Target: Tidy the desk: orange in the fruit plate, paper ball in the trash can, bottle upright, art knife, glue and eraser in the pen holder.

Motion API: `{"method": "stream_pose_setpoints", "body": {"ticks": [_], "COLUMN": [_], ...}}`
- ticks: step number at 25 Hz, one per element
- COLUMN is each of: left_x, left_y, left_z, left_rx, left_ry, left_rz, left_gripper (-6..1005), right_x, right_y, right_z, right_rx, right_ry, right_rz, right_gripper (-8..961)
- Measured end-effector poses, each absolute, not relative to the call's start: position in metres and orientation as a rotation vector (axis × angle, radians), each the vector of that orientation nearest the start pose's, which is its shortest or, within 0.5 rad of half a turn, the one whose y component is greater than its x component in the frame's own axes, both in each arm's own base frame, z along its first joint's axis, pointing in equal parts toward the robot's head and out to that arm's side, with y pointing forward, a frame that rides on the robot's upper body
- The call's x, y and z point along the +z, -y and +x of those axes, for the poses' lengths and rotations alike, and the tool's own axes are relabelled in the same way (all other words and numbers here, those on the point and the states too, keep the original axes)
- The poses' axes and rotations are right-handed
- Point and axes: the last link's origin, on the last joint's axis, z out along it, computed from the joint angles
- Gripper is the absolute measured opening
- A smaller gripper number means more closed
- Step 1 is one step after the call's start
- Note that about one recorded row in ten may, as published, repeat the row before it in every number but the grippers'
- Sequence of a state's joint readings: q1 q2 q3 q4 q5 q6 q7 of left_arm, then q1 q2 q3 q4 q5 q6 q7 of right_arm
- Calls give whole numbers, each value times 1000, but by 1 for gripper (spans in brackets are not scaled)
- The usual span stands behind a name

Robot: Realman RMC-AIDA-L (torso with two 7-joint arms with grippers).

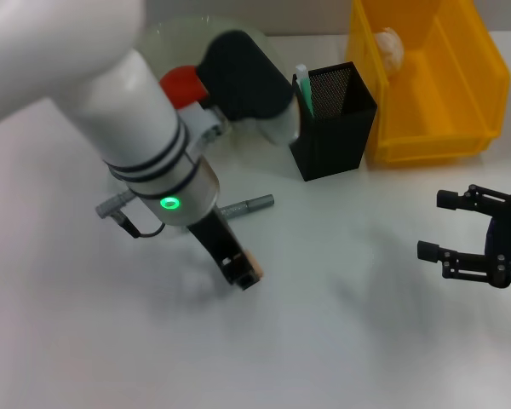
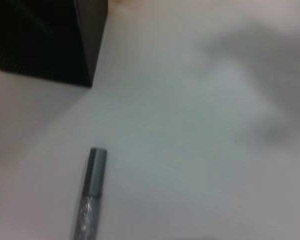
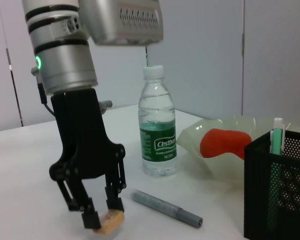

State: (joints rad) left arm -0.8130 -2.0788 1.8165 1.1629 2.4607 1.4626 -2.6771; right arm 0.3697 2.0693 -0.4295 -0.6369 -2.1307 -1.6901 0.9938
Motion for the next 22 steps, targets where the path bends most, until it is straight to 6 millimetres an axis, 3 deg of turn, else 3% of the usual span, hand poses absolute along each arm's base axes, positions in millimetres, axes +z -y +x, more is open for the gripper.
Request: {"method": "stream_pose_setpoints", "body": {"ticks": [4,6,7,8,9,11,12,13,14,16,17,18,19,22], "left_x": [-69,-69,-61,-61,-51,-51,-44,-44,-42,-42,-41,-39,-39,-39], "left_y": [-334,-334,-335,-335,-336,-336,-335,-335,-334,-334,-333,-331,-330,-329], "left_z": [-129,-129,-134,-134,-142,-142,-156,-156,-164,-164,-169,-184,-189,-197], "left_rx": [495,495,350,350,175,175,-29,-29,-150,-150,-248,-463,-536,-619], "left_ry": [656,656,671,671,653,653,628,628,614,614,590,590,596,607], "left_rz": [-2933,-2933,-2972,-2972,-3007,-3007,-3013,-3013,-3009,-3009,-3007,-2980,-2961,-2932], "left_gripper": [405,407,407,408,409,410,411,411,412,413,414,414,415,417], "right_x": [20,20,20,20,20,18,18,18,18,18,17,17,17,17], "right_y": [-267,-267,-267,-267,-267,-267,-266,-266,-267,-267,-267,-267,-267,-268], "right_z": [324,324,324,324,324,324,324,324,324,324,324,323,323,322], "right_rx": [661,663,663,663,663,663,663,663,664,664,665,666,668,669], "right_ry": [-402,-402,-402,-402,-403,-408,-409,-409,-410,-408,-408,-407,-405,-403], "right_rz": [-2624,-2625,-2625,-2627,-2628,-2629,-2630,-2630,-2631,-2631,-2632,-2632,-2634,-2635], "right_gripper": [786,785,785,784,783,782,782,781,781,779,779,778,778,776]}}
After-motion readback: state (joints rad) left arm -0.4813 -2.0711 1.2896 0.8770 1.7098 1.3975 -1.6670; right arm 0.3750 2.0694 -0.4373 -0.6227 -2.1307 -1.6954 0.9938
